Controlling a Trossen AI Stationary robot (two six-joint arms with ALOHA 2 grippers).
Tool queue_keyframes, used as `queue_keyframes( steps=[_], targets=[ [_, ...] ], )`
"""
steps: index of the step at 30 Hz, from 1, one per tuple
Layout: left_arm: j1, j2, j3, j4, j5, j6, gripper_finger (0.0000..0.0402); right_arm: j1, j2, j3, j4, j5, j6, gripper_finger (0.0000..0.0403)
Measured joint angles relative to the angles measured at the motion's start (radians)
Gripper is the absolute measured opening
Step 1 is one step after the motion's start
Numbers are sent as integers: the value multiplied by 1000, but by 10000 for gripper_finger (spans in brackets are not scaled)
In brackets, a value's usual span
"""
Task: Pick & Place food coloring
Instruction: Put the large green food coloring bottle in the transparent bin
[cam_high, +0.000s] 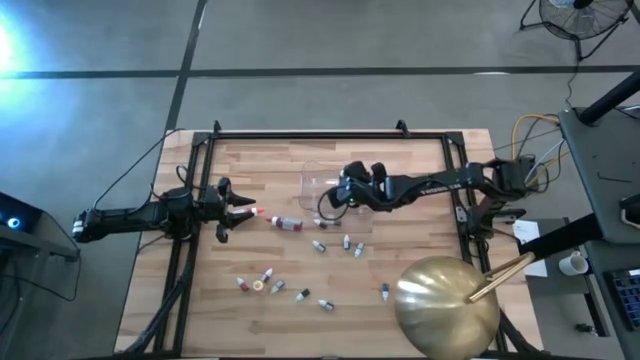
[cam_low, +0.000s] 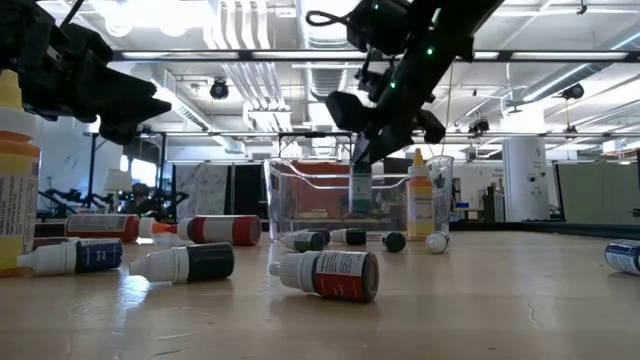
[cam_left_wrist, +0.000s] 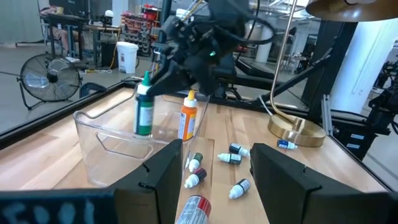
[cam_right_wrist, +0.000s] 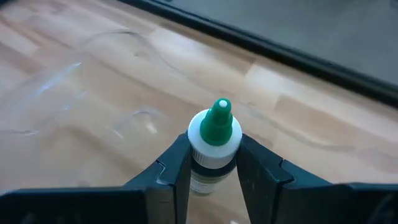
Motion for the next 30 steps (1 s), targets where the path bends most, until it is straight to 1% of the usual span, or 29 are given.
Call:
queue_keyframes(
  steps=[5,12,16,22,27,30],
  targets=[
    [0,3,0,0,0,0,163,-24,19,-9,4,4,-47,98],
    [0,4,0,0,0,0,163,-56,30,-10,9,-36,-52,103],
    [0,4,0,0,0,0,163,-62,31,-10,11,-54,-52,127],
    [0,4,0,0,0,0,163,-79,30,-17,21,-52,-52,167],
    [0,4,0,0,0,0,163,-79,25,-21,18,-54,-54,184],
    [0,4,0,0,0,0,163,-81,16,-8,15,-53,-84,189]
  ],
)
